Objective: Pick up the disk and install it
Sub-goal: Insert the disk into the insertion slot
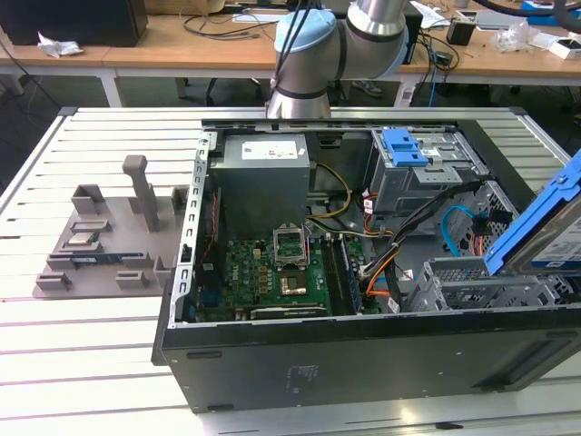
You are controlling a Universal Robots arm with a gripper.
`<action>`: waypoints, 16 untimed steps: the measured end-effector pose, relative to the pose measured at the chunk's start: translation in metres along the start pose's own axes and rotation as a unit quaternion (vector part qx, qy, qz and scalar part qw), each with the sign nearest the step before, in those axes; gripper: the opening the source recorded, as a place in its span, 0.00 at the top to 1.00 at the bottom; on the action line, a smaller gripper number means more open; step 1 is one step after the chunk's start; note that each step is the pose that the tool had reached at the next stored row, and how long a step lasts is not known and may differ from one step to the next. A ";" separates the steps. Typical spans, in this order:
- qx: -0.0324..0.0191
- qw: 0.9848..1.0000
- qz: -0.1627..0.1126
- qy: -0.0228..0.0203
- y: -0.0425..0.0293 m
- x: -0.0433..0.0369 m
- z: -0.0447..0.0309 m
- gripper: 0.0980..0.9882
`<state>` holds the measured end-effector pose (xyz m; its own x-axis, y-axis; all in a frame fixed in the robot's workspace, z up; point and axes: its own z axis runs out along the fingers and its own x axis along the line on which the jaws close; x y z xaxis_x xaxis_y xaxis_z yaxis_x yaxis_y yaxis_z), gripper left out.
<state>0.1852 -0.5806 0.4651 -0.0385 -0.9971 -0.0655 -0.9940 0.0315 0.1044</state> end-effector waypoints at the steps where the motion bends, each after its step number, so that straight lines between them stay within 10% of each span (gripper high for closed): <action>1: 0.000 1.000 0.000 0.000 0.0041 0.0002 0.0004 0.70; 6: 0.001 1.000 0.000 0.000 0.0260 0.0008 0.0027 0.70; 16: 0.001 1.000 -0.003 0.000 0.0322 -0.0056 0.0072 0.70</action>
<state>0.1527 -0.5735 0.4617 -0.0328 -0.9973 -0.0656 -0.9945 0.0260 0.1016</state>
